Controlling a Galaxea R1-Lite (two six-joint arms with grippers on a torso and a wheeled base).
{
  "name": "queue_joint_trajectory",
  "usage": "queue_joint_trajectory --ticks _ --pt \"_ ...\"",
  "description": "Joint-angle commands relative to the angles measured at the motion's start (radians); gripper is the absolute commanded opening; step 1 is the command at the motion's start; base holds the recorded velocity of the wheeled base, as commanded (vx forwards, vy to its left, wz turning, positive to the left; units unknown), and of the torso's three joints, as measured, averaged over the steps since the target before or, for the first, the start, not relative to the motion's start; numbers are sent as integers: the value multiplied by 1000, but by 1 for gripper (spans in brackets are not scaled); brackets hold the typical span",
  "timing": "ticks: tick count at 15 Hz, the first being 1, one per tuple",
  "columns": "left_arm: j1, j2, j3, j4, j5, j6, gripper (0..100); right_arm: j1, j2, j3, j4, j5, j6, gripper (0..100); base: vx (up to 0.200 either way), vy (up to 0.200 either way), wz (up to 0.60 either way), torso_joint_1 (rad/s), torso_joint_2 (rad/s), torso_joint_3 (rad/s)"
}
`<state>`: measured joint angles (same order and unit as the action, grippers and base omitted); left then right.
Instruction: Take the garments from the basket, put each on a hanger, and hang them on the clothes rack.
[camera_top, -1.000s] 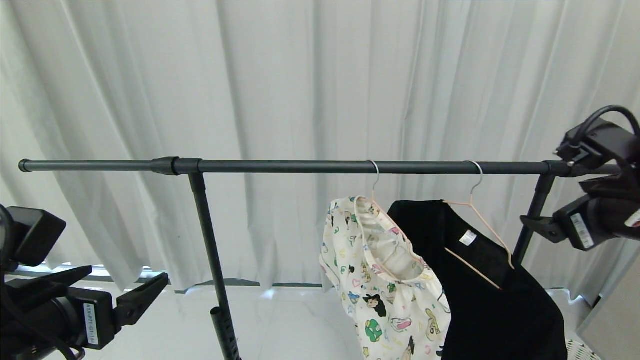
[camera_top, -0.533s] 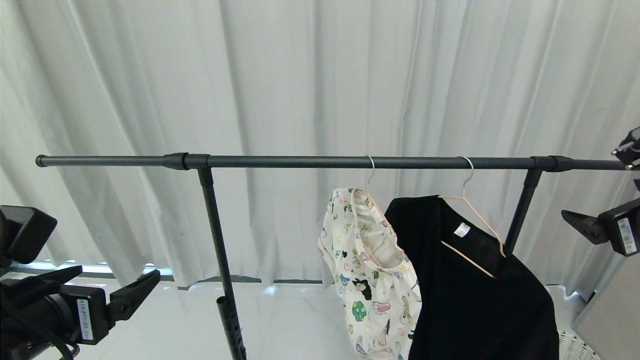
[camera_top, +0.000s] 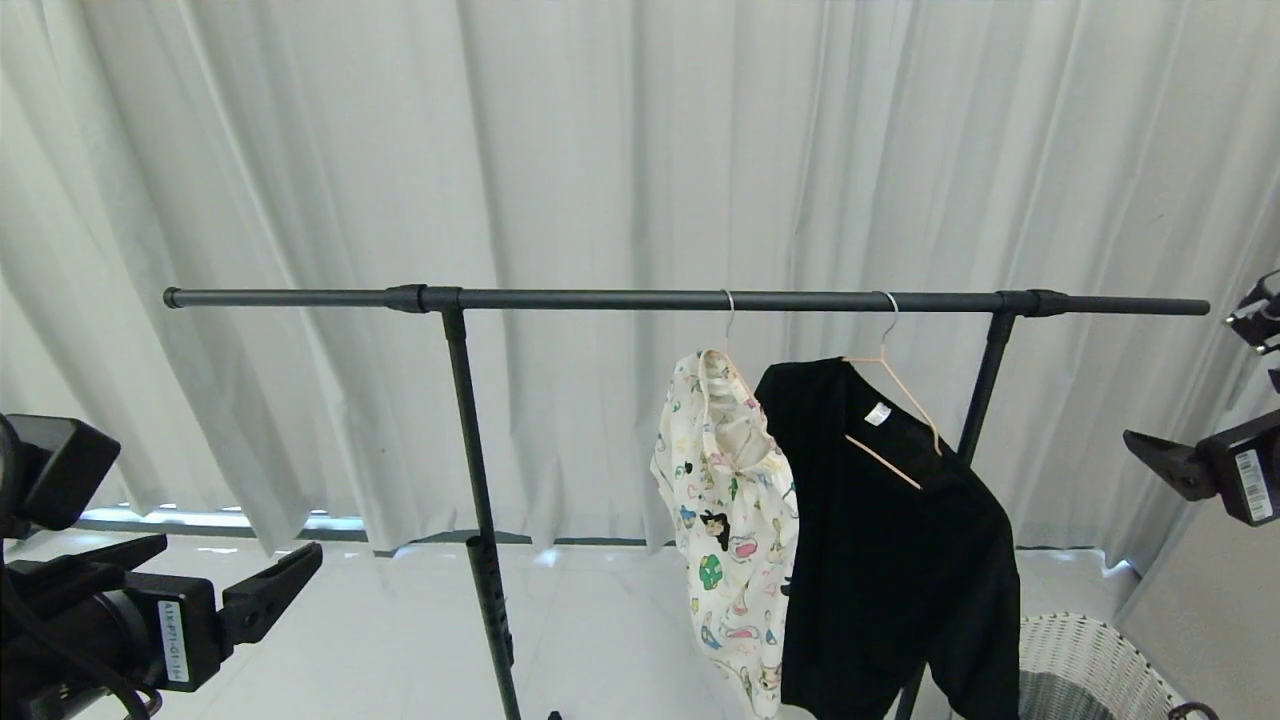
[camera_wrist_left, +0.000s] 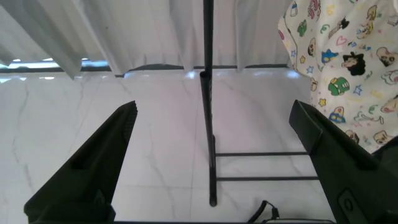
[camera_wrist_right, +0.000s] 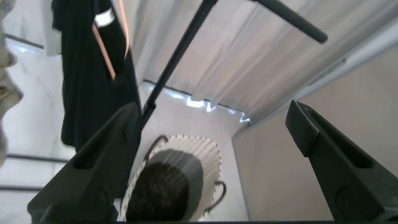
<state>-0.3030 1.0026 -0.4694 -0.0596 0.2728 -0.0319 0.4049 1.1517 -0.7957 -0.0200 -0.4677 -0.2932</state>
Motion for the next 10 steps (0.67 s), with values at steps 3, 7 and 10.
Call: queue_joint_trajectory --ticks 3,7,10 --pt "1 1 12 0 0 0 100 -14 6 56 -64 0 0 100 -200 0 0 2 2 7" --pt "1 -2 12 0 0 0 100 -54 6 101 -117 0 -4 100 -200 0 0 1 1 1" --pt "1 -9 14 0 0 0 100 -74 5 101 -136 0 -18 100 0 0 0 0 0 0"
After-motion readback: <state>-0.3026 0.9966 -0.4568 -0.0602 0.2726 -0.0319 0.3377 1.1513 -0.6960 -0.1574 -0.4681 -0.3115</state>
